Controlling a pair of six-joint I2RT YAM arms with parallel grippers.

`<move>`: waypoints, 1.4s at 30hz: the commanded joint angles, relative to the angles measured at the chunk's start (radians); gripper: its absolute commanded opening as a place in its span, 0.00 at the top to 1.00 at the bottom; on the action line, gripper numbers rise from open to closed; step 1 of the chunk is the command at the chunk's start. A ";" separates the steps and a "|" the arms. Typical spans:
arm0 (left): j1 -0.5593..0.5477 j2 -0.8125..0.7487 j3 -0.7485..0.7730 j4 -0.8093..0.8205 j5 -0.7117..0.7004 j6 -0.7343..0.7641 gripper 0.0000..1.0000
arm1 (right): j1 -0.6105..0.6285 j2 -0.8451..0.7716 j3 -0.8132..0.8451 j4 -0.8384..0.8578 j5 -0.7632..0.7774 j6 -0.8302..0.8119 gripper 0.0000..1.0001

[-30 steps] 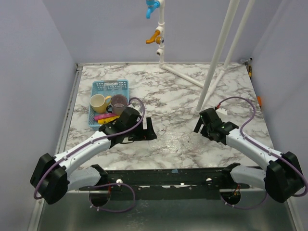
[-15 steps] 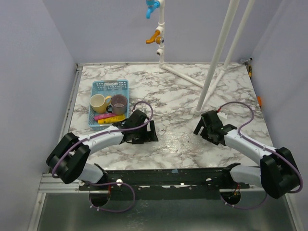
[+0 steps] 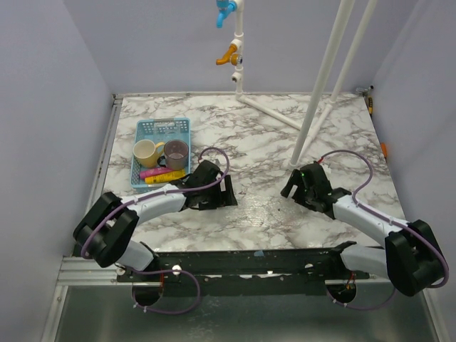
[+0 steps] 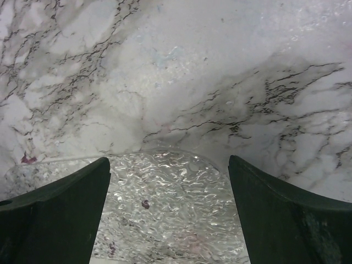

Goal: Prepare toiletry sets of a toothbrush and toothpaste on the tray

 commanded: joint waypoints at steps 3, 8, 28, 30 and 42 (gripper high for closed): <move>-0.004 0.038 0.009 0.018 -0.043 0.029 0.12 | -0.004 0.003 -0.058 -0.014 -0.129 -0.016 0.09; -0.004 0.045 0.015 0.025 -0.028 0.054 0.13 | -0.004 -0.012 -0.074 -0.002 -0.156 -0.018 0.09; -0.003 -0.041 -0.073 0.068 0.019 0.075 0.15 | 0.004 0.014 -0.108 0.062 -0.251 -0.028 0.09; -0.003 -0.053 -0.086 0.070 0.023 0.072 0.15 | 0.006 0.016 -0.110 0.067 -0.253 -0.025 0.09; -0.003 -0.152 -0.169 0.056 0.028 0.047 0.16 | 0.033 0.052 -0.103 0.092 -0.270 -0.021 0.09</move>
